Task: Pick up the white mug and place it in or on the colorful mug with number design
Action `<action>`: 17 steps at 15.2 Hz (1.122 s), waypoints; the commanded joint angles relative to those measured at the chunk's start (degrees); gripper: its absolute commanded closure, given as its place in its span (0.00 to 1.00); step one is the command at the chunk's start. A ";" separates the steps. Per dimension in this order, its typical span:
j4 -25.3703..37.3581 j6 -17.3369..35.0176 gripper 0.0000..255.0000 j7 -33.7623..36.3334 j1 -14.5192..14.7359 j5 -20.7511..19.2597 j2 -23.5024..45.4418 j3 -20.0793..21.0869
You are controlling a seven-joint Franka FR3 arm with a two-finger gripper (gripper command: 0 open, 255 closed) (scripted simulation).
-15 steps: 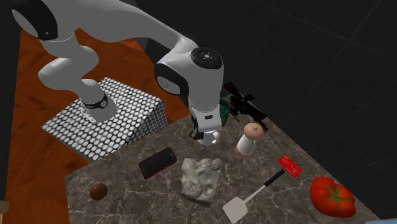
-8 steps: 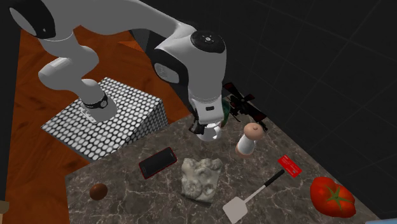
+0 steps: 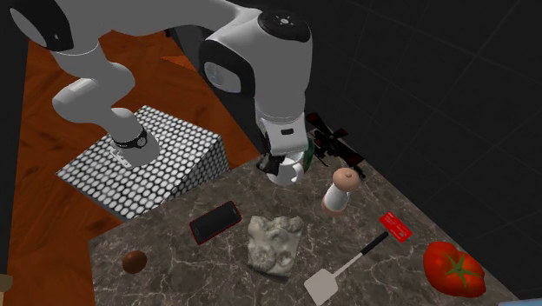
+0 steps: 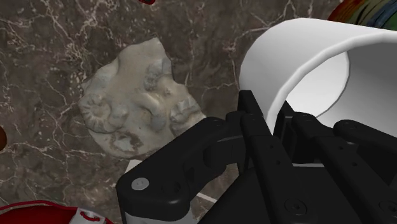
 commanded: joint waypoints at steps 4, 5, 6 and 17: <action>4.09 -3.93 1.00 0.08 -0.01 -0.02 0.16 0.00; 4.95 -4.73 1.00 0.09 -0.02 -0.02 0.22 0.00; 5.84 -5.54 1.00 0.10 -0.02 -0.02 0.30 0.00; 13.54 -11.24 1.00 10.75 7.39 -1.00 2.15 3.28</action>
